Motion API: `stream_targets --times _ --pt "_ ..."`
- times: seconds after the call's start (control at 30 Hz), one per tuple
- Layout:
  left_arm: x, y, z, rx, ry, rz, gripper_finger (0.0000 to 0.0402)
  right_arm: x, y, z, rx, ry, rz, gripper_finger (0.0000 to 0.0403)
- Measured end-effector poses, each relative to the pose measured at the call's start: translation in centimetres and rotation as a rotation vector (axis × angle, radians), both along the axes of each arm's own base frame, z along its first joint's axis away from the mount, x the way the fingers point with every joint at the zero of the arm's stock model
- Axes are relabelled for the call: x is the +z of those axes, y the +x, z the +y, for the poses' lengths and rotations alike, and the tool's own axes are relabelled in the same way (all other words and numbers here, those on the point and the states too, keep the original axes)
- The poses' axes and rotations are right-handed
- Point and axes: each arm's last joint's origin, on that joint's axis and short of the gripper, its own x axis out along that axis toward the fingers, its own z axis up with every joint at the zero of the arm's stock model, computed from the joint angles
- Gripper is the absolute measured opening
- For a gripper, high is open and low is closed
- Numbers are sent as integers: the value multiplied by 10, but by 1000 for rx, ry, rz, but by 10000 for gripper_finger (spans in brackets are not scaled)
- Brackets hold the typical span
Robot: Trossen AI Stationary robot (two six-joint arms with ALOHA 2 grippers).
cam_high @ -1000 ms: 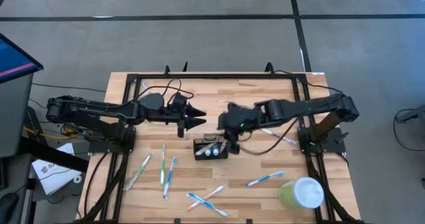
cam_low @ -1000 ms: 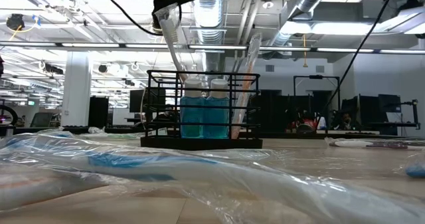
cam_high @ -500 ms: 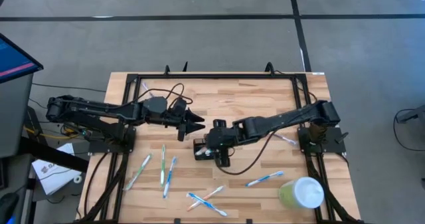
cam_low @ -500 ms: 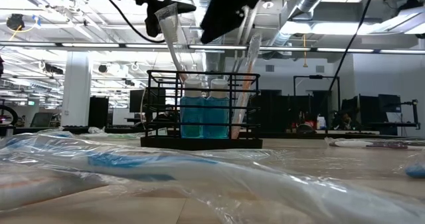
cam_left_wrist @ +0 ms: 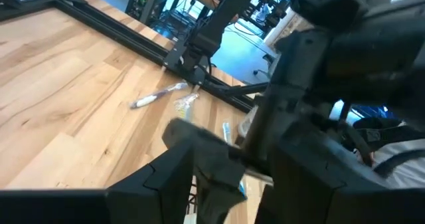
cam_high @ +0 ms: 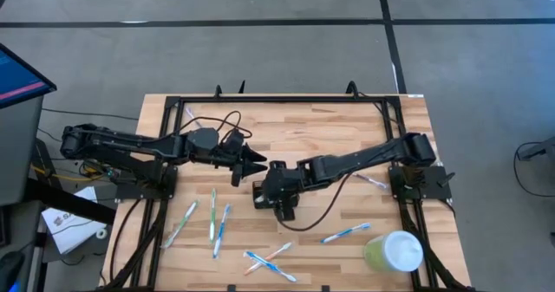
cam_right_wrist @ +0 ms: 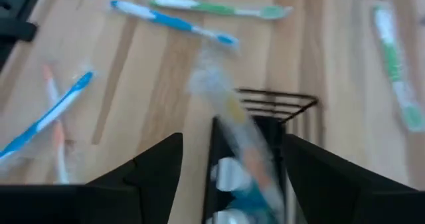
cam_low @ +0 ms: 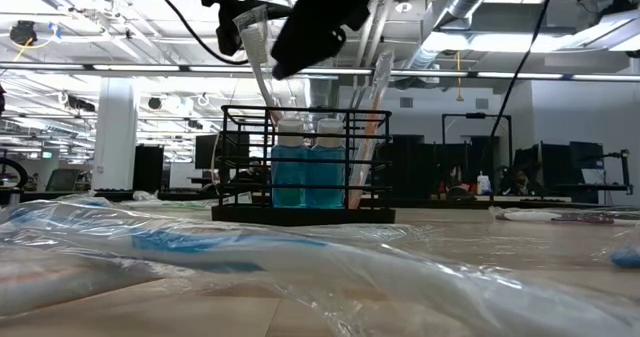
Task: Pick & Place toothbrushing station
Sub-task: Put the top right orange toothbrush into the top right section of the mesh organizer
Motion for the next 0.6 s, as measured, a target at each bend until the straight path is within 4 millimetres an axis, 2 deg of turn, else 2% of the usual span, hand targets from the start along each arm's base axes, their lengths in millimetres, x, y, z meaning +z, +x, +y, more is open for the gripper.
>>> stream_targets --times 0.4,0.6 --pt "0 0 0 3 -1 2 186 0 4 0 1 8 -34 249" --pt "0 0 0 6 -17 3 186 -16 13 1 -12 17 -30 249"
